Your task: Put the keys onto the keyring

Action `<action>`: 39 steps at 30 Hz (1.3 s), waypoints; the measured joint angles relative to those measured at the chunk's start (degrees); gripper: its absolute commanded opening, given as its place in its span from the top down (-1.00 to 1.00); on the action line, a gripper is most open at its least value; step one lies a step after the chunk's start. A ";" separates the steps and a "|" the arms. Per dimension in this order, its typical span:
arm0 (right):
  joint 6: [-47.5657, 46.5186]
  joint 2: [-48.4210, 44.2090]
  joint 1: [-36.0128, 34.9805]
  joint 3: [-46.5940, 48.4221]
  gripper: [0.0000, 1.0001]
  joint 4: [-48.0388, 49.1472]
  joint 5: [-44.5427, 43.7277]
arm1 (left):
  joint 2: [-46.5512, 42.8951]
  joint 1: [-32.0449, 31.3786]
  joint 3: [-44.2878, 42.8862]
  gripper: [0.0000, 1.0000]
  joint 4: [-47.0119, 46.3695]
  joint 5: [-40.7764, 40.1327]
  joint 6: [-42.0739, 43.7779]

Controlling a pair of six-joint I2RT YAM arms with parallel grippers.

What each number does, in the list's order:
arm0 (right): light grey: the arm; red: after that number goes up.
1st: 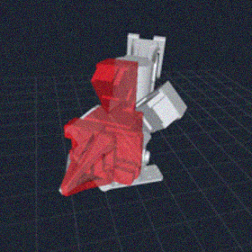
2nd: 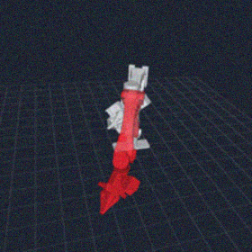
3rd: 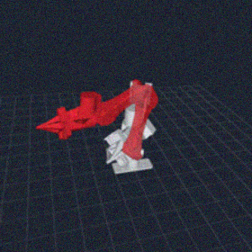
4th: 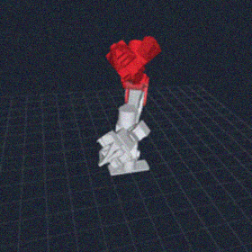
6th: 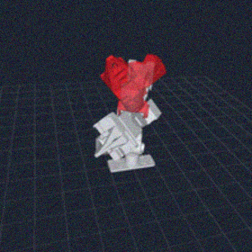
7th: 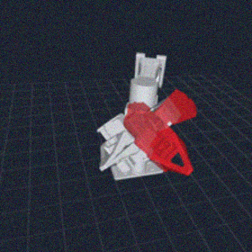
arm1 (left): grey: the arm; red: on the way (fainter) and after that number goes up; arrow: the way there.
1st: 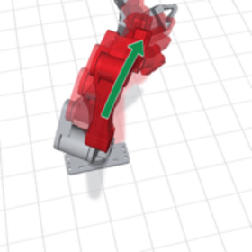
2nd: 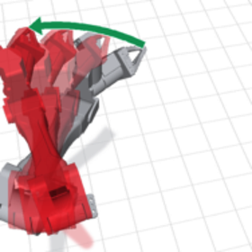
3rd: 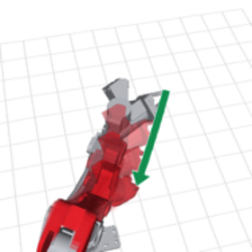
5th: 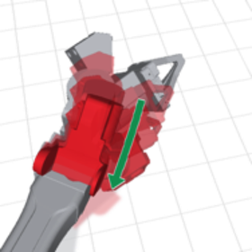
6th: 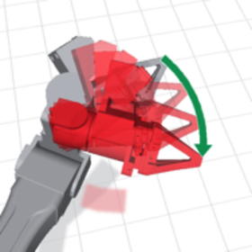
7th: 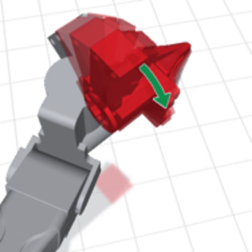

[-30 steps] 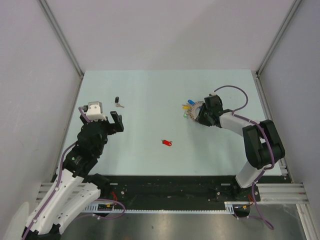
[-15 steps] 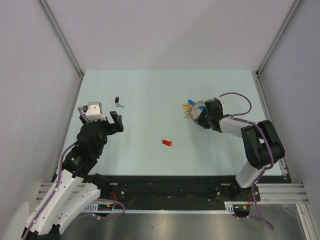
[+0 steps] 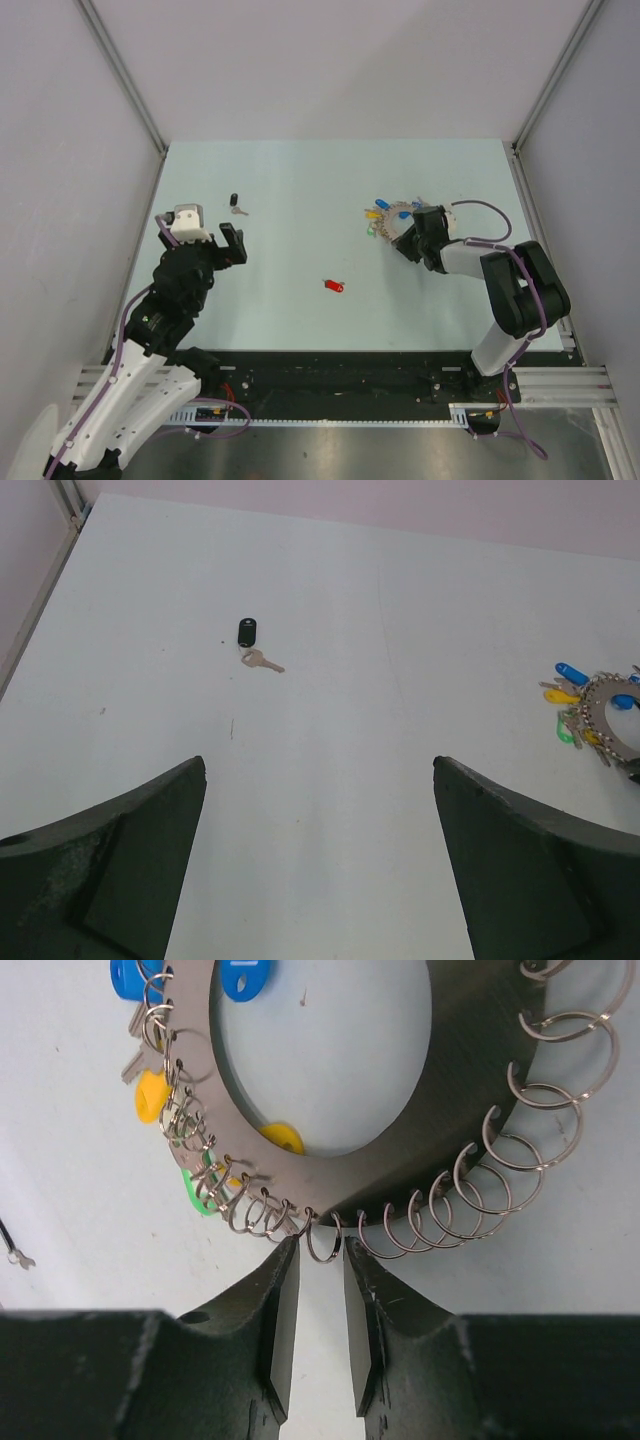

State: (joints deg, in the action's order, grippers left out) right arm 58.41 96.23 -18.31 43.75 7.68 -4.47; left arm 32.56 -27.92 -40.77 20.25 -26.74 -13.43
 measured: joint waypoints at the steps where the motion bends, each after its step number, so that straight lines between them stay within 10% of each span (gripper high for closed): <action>1: 0.50 -0.02 0.02 -0.33 0.45 0.59 -0.31 | 0.00 0.00 0.02 -1.00 0.00 0.00 0.00; 19: -1.99 -0.48 3.96 -2.73 1.00 4.94 -1.16 | 0.02 0.00 0.20 -1.00 0.00 0.35 0.24; 39: -55.36 -17.49 -4.26 7.78 1.00 -4.79 7.43 | 0.11 0.11 1.44 -1.00 -3.91 13.75 6.78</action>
State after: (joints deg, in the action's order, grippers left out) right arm 3.05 78.74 -22.57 51.53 2.90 2.96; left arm 32.67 -27.81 -39.33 16.34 -12.99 -6.66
